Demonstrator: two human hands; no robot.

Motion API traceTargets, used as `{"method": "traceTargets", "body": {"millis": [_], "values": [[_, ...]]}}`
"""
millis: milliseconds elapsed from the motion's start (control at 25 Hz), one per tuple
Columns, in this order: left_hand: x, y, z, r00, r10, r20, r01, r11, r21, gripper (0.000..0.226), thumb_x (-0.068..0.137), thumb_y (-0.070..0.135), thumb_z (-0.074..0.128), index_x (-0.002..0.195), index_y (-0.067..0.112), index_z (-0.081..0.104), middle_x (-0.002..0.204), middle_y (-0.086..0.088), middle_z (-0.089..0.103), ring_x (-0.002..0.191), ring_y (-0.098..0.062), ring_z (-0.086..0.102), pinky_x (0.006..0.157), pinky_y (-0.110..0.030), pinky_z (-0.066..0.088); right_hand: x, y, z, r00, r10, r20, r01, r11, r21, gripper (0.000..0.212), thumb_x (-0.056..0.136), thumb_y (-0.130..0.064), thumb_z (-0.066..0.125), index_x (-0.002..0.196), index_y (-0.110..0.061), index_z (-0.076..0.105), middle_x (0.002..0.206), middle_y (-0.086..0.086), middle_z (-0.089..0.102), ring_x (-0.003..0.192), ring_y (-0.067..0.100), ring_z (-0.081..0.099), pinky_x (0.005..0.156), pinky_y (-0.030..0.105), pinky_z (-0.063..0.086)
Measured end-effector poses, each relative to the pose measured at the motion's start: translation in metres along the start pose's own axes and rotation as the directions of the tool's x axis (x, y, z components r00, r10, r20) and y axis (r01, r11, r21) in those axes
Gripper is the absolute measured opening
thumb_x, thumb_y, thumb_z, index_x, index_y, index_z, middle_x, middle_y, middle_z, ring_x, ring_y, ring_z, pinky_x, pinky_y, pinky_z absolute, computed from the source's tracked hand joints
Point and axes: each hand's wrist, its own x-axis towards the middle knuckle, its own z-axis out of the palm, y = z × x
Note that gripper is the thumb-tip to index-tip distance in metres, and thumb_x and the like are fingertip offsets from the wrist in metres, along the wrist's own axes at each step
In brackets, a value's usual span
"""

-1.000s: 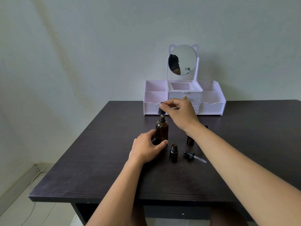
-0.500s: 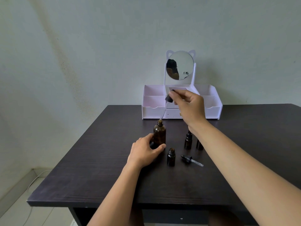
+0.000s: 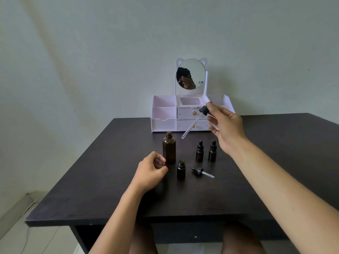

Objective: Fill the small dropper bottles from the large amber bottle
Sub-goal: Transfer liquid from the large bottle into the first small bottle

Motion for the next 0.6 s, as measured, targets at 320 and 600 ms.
{"method": "traceTargets", "body": {"millis": [320, 600], "values": [[-0.015, 0.013, 0.011, 0.983, 0.055, 0.178, -0.114, 0.934, 0.34, 0.041, 0.071, 0.069, 0.071, 0.106, 0.047, 0.065, 0.095, 0.025, 0.064, 0.095, 0.004, 0.057, 0.1, -0.036, 0.037, -0.021, 0.021, -0.019, 0.994, 0.107, 0.029, -0.107, 0.994, 0.001, 0.006, 0.083, -0.029, 0.081, 0.081, -0.023, 0.078, 0.086, -0.011, 0.073, 0.082, 0.009, 0.061, 0.077, 0.028, 0.046], [-0.017, 0.012, 0.011, 0.983, 0.084, 0.161, -0.137, 0.926, 0.352, 0.024, 0.077, 0.067, 0.068, 0.094, 0.054, 0.058, 0.094, 0.026, 0.064, 0.093, 0.003, 0.057, 0.098, -0.038, 0.038, -0.024, 0.034, -0.019, 0.993, 0.111, 0.027, -0.11, 0.993, -0.038, 0.008, 0.083, -0.031, 0.081, 0.084, -0.024, 0.078, 0.087, -0.015, 0.074, 0.081, 0.008, 0.061, 0.078, 0.027, 0.048]]}}
